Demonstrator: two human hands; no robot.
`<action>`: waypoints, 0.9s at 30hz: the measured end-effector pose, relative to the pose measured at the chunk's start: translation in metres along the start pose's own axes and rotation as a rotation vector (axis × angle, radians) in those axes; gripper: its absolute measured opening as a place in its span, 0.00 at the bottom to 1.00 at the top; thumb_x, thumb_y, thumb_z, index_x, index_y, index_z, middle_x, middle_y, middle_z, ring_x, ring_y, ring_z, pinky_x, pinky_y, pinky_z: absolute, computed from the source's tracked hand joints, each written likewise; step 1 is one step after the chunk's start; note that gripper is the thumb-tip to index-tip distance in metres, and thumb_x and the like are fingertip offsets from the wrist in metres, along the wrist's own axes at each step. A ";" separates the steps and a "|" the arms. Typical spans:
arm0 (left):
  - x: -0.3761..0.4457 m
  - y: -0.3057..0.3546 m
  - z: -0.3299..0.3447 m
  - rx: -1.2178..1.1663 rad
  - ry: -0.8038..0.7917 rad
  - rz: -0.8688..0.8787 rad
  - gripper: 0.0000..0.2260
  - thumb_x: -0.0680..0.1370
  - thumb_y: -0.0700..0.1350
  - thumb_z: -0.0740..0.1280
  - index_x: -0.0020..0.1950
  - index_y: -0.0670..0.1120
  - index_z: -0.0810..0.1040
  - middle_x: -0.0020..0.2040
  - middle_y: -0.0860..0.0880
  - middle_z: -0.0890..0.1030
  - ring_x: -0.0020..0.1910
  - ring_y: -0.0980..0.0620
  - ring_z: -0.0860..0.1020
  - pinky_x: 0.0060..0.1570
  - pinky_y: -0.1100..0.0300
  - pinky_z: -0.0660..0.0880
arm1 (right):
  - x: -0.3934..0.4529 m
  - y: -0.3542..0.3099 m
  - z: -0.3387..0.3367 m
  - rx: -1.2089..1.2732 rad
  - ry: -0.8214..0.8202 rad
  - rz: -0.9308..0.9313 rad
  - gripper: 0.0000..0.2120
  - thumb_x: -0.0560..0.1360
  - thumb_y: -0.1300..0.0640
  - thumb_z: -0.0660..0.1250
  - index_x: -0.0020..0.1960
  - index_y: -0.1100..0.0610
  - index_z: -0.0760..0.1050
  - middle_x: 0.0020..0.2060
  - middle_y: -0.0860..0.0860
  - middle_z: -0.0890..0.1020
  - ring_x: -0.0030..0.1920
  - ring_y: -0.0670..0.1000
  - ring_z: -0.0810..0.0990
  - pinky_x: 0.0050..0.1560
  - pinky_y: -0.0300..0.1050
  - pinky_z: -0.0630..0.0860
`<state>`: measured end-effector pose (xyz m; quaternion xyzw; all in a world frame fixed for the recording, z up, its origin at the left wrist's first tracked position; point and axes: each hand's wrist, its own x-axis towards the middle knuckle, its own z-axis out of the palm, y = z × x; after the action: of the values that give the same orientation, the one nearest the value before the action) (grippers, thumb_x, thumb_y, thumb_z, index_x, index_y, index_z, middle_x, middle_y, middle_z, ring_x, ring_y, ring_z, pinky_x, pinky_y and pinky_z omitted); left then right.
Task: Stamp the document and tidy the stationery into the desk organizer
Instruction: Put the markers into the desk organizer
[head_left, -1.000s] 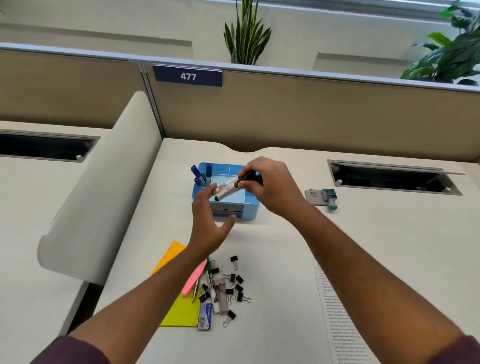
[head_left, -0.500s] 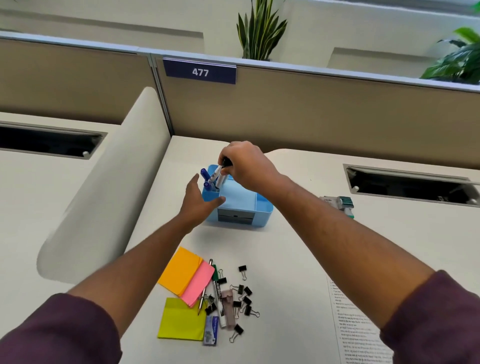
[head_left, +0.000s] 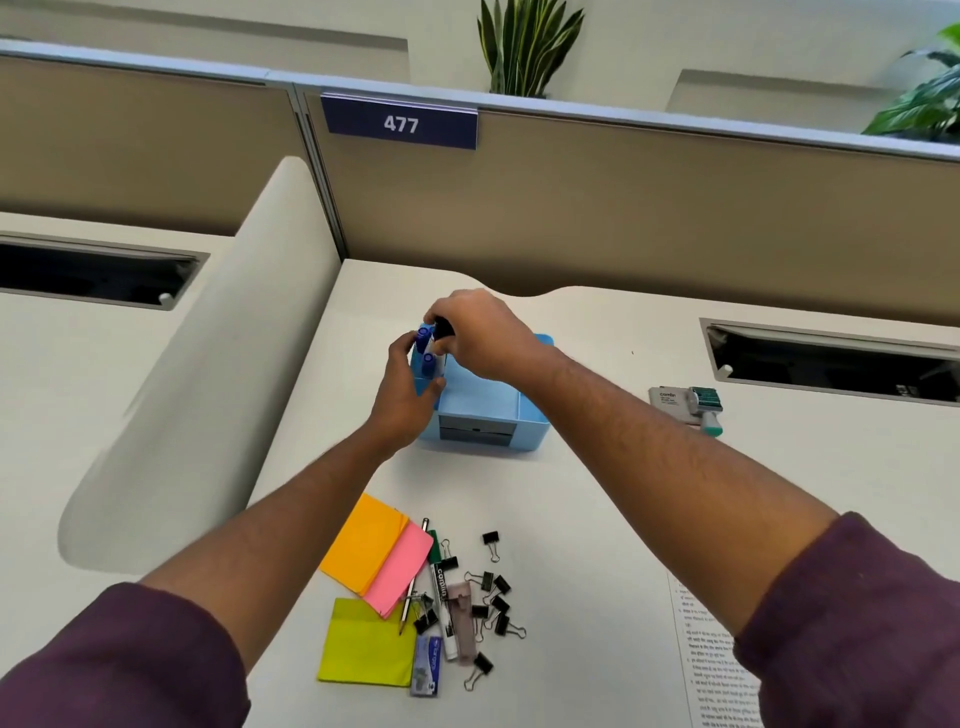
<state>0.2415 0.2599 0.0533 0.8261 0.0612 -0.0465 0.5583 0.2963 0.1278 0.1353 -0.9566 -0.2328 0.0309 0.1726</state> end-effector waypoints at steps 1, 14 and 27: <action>0.000 0.001 0.000 0.013 -0.007 0.013 0.30 0.80 0.37 0.66 0.78 0.49 0.55 0.76 0.48 0.63 0.71 0.49 0.68 0.62 0.62 0.69 | -0.001 0.004 0.004 0.027 -0.028 0.019 0.20 0.78 0.57 0.72 0.68 0.57 0.77 0.59 0.56 0.81 0.59 0.56 0.79 0.59 0.48 0.77; 0.007 0.002 -0.002 0.091 -0.001 0.038 0.29 0.81 0.36 0.63 0.79 0.49 0.55 0.75 0.48 0.66 0.70 0.53 0.68 0.65 0.58 0.72 | -0.032 0.025 0.055 0.428 -0.011 0.282 0.32 0.81 0.68 0.60 0.82 0.54 0.55 0.77 0.53 0.68 0.74 0.55 0.69 0.73 0.51 0.70; 0.009 0.004 -0.001 0.136 0.009 0.052 0.29 0.80 0.36 0.66 0.78 0.48 0.59 0.73 0.48 0.70 0.71 0.49 0.70 0.67 0.59 0.67 | 0.008 0.023 0.044 0.211 -0.008 0.063 0.28 0.77 0.70 0.65 0.71 0.47 0.74 0.67 0.49 0.79 0.66 0.53 0.77 0.63 0.51 0.77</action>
<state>0.2511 0.2597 0.0563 0.8636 0.0390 -0.0322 0.5016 0.3078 0.1260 0.0865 -0.9399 -0.1986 0.0647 0.2701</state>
